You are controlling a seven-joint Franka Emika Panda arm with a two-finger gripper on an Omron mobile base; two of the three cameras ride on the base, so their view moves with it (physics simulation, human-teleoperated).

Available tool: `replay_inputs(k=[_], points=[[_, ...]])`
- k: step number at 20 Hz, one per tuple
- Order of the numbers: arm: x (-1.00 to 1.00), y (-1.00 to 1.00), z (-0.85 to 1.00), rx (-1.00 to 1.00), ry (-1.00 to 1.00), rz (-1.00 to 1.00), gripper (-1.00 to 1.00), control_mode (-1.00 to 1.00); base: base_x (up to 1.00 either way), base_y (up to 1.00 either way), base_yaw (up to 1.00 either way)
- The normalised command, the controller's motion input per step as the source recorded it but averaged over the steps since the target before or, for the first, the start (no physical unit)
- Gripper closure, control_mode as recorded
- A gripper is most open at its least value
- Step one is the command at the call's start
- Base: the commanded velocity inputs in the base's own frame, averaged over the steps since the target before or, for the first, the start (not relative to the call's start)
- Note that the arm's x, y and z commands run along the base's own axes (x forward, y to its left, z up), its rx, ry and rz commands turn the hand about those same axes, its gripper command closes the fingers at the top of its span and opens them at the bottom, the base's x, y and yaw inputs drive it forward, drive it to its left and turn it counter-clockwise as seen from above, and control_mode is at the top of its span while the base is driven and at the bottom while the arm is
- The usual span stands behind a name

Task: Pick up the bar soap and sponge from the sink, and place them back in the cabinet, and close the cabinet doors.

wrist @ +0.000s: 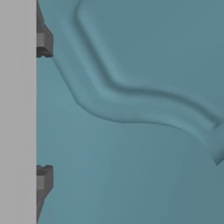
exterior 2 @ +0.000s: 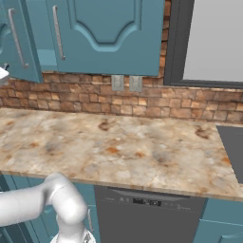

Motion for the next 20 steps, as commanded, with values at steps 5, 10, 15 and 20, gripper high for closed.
replay_inputs(k=[5, 10, 15, 20], points=[[0.43, -0.35, 0.00, 0.03, 0.00, 0.03, -1.00, -1.00, 0.00, 0.00, 0.00], [0.34, -0.32, 0.00, 0.03, 0.00, 0.03, -1.00, -1.00, 0.00, 0.00, 0.00], [0.27, -0.33, 0.00, 0.04, 0.00, 0.04, -1.00, -1.00, 0.00, 0.00, 0.00], [0.32, -0.29, 0.00, 0.03, 0.00, 0.04, -1.00, -1.00, 0.00, 0.00, 0.00]])
